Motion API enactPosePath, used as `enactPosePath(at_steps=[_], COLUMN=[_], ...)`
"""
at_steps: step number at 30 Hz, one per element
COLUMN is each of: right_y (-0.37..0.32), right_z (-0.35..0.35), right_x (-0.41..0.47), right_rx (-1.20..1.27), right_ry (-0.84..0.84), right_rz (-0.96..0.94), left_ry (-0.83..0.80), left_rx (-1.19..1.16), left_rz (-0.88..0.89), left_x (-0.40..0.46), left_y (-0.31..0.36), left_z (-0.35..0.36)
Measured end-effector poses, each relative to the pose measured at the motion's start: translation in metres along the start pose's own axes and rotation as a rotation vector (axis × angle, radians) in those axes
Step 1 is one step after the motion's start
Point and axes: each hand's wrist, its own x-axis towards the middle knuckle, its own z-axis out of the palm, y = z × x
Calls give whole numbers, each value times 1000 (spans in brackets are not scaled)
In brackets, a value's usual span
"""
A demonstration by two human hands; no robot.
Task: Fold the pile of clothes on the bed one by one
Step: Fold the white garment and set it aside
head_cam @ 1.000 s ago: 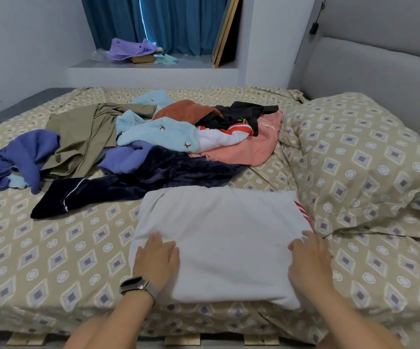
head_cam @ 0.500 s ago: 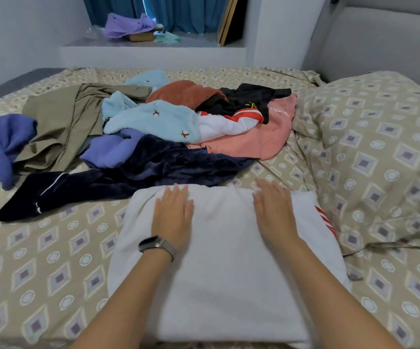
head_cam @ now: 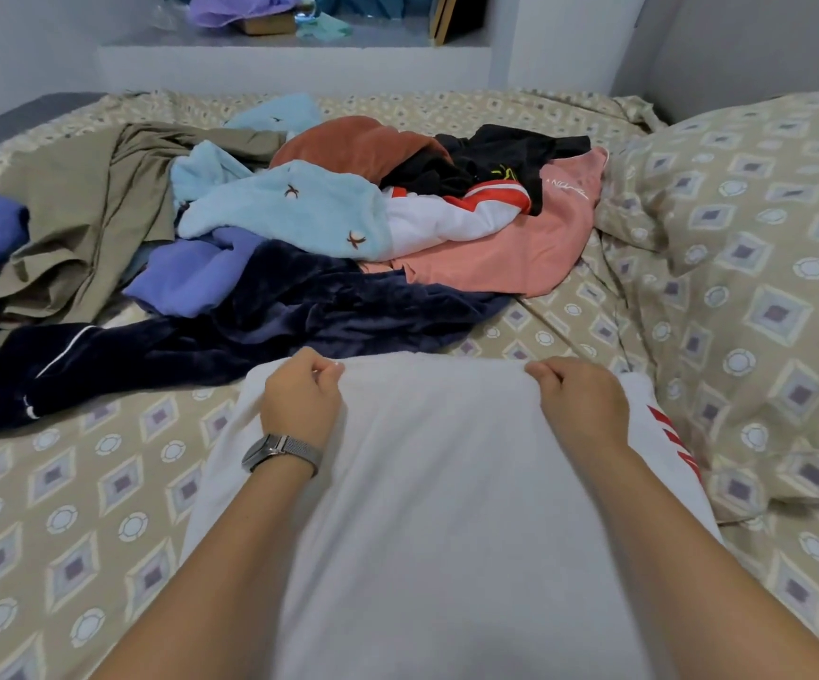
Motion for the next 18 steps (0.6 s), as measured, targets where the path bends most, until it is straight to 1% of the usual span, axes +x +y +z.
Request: enactPosePath(at_steps=[3,4,7,8,9,10,12,14,15,16,17,18], right_y=[1,2,3,6,8,11,16,22,26,31,38,46], right_z=[-6,-7,-6,-7,-7,-7,-6,-7,-9,-12,-15,-18], right_x=[2,1,-2,-1,-1,0,-2,-5,-6,-5,-2,0], right_rx=[0,-2,-26,-31,-28,-9,42,5,-34,-66,-91,-100], right_ry=[55,60,29,1,-36,-74,-116,-54,4,62,106,110], right_rz=[-2,-3,7,2,-16,-45,-123,-180,-164,-108,-27,64], left_ry=[40,51,141,158,146,106,-5,-89,-112,-132,-158,-202], left_rx=[-27,-33,-112,-129,-128,-89,130,357,430,481,525,572], left_rz=[-19,-53,-248,-269,-239,-168,47,251,309,347,385,435], left_x=[0,-1,-1,0,0,-1,-7,-18,-26,-35,-45,-54], left_y=[4,4,-3,-6,-8,-8,-5,0,4,10,17,22], left_z=[-3,-3,-9,-13,-14,-14,-11,-3,1,5,7,10])
